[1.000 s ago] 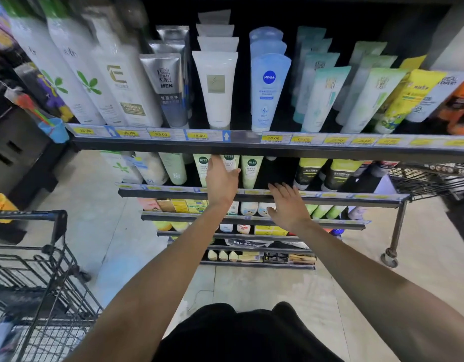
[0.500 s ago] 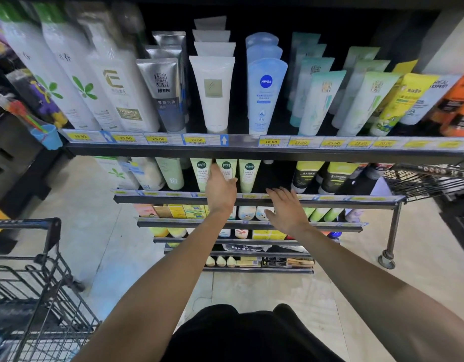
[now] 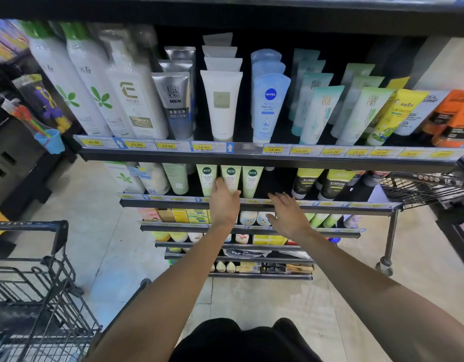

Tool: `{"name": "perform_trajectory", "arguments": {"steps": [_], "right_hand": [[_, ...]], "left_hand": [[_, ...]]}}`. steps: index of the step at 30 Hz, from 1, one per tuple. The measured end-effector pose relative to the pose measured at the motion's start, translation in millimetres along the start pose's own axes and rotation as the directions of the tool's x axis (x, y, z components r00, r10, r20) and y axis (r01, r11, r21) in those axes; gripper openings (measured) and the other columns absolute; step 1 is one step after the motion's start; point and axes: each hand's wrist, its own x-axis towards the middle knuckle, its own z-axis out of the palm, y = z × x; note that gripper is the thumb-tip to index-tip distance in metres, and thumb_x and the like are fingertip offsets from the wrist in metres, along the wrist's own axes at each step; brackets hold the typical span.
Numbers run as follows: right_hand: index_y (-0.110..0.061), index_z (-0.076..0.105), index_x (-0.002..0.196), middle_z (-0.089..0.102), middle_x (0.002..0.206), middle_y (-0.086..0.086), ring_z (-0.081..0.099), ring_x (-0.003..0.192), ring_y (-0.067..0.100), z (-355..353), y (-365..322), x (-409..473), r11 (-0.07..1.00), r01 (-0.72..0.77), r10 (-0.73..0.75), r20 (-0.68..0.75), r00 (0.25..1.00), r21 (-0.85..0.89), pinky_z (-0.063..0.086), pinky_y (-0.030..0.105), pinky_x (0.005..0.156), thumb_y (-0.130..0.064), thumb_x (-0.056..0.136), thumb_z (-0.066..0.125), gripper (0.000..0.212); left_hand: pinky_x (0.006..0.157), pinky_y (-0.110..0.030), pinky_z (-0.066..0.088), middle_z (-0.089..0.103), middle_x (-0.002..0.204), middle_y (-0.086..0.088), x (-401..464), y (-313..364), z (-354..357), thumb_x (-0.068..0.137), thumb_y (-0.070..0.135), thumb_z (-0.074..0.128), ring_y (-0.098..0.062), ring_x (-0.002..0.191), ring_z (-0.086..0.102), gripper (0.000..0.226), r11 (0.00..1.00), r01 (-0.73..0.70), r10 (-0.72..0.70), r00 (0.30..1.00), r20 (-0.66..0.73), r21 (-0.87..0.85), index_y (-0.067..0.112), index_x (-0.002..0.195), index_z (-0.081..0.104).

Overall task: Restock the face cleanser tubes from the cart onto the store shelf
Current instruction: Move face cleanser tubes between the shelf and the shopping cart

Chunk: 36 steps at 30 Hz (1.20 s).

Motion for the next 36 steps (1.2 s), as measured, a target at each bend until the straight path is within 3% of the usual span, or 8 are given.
{"name": "perform_trajectory", "arguments": {"steps": [5,9,14,24,28,36], "right_hand": [[-0.018,0.026,0.162,0.028,0.167,0.008,0.020,0.156,0.026,-16.7,-18.4,-19.8,0.999,0.008,-0.006,-0.032,0.999,0.046,0.018,0.040,0.128,-0.037,0.105,0.050,0.064],[-0.018,0.033,0.159,0.035,0.163,0.007,0.030,0.151,0.025,-33.6,-36.4,-38.9,0.996,0.033,-0.029,-0.061,0.998,0.080,0.027,0.040,0.124,-0.040,0.106,0.047,0.059],[-0.014,0.040,0.155,0.044,0.156,0.007,0.038,0.145,0.025,-53.9,-61.4,-73.8,0.992,0.097,-0.089,-0.098,0.991,0.082,0.035,0.038,0.119,-0.040,0.106,0.046,0.056],[-0.014,0.042,0.154,0.046,0.154,0.008,0.037,0.145,0.025,-49.9,-160.6,-161.5,0.936,0.333,-0.328,-0.064,0.942,0.113,0.035,0.037,0.117,-0.039,0.106,0.048,0.054],[-0.013,0.041,0.154,0.047,0.153,0.008,0.039,0.143,0.025,-39.0,-222.8,-196.3,0.893,0.448,-0.446,-0.035,0.894,0.052,0.034,0.036,0.114,-0.039,0.107,0.047,0.054],[-0.015,0.043,0.153,0.048,0.153,0.008,0.039,0.144,0.026,12.0,-377.2,-224.5,0.791,0.606,-0.611,0.048,0.790,0.079,0.034,0.036,0.114,-0.038,0.106,0.051,0.054]], "left_hand": [[0.094,-0.048,0.055,0.056,0.138,-0.014,-27.3,-2.1,-22.0,0.101,0.033,0.060,-0.033,0.116,0.063,0.050,0.984,-0.069,0.060,0.996,0.060,0.167,0.007,0.141,0.047],[0.089,-0.045,0.056,0.061,0.132,-0.013,-53.7,-4.8,-49.7,0.104,0.037,0.054,-0.030,0.113,0.063,0.045,0.938,-0.164,0.144,0.986,0.087,0.306,0.007,0.137,0.053],[0.104,-0.045,0.048,0.057,0.139,-0.011,-96.6,-9.5,-93.1,0.105,0.041,0.048,-0.030,0.127,0.054,0.052,0.867,-0.203,0.169,0.979,0.114,0.455,0.009,0.145,0.048],[0.099,-0.045,0.046,0.059,0.134,-0.012,-222.8,-66.2,-191.0,0.104,0.041,0.048,-0.033,0.122,0.056,0.045,0.827,-0.058,0.061,0.998,0.013,0.559,0.011,0.136,0.054],[0.093,-0.044,0.047,0.062,0.126,-0.012,-265.0,-106.7,-238.0,0.103,0.043,0.051,-0.035,0.116,0.060,0.045,0.817,0.004,0.040,0.997,-0.064,0.577,0.008,0.130,0.059],[0.101,-0.043,0.046,0.059,0.133,-0.011,-331.8,-204.3,-347.1,0.103,0.046,0.047,-0.032,0.122,0.057,0.049,0.813,0.237,-0.141,0.967,-0.214,0.532,0.011,0.136,0.054]]}}
